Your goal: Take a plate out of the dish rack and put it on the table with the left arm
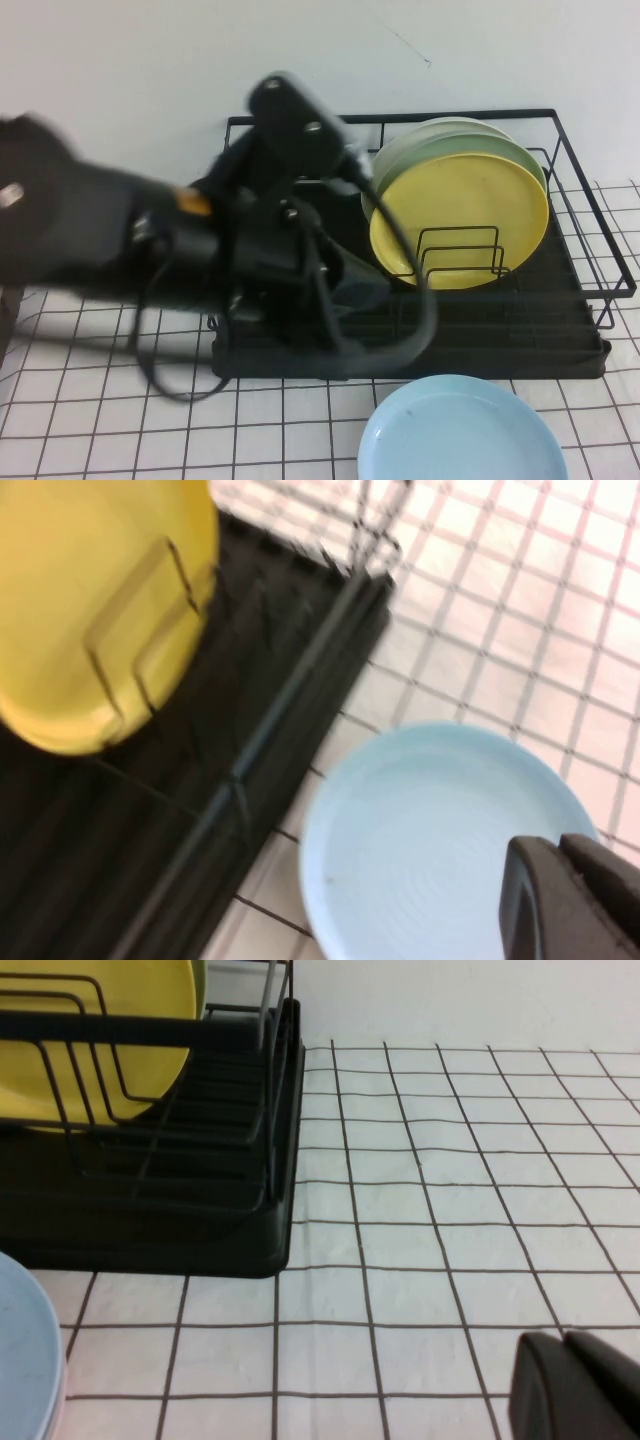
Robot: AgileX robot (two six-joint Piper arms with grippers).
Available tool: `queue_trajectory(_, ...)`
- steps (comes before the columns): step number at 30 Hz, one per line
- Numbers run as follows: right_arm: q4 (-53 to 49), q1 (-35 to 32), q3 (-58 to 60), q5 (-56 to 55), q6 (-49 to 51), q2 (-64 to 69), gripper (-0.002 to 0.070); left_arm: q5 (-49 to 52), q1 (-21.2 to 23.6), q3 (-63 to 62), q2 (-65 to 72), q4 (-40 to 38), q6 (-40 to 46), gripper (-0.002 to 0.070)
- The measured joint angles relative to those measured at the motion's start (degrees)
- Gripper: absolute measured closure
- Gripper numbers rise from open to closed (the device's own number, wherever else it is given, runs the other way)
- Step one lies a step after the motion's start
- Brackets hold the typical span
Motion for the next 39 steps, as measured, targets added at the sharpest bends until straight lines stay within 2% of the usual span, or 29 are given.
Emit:
queue_trajectory(7, 0.0, 0.0, 0.0, 0.0, 0.0, 0.0, 0.0678, -14.8, 0.0, 14.6, -13.7, -1.4, 2.4, 0.0673)
queue_trajectory(12, 0.0, 0.0, 0.0, 0.0, 0.0, 0.0, 0.0678, -16.6, 0.0, 22.8, -20.1, -1.5, 2.4, 0.0673)
queue_trajectory(18, 0.0, 0.0, 0.0, 0.0, 0.0, 0.0, 0.0678, -17.4, 0.0, 27.1, -21.1, -1.3, 2.8, 0.0673)
queue_trajectory(25, 0.0, 0.0, 0.0, 0.0, 0.0, 0.0, 0.0678, -27.9, 0.0, 31.3, -23.4, -1.1, 7.5, 0.0673)
queue_trajectory(29, 0.0, 0.0, 0.0, 0.0, 0.0, 0.0, 0.0678, -37.1, 0.1, 38.8, -29.9, 1.2, 7.0, 0.0674)
queue_trajectory(34, 0.0, 0.0, 0.0, 0.0, 0.0, 0.0, 0.0678, -49.6, 4.1, 51.4, -43.9, 3.2, 3.8, 0.0675)
queue_trajectory(39, 0.0, 0.0, 0.0, 0.0, 0.0, 0.0, 0.0678, -53.5, 14.2, 62.5, -56.2, 8.6, -2.7, 0.0676)
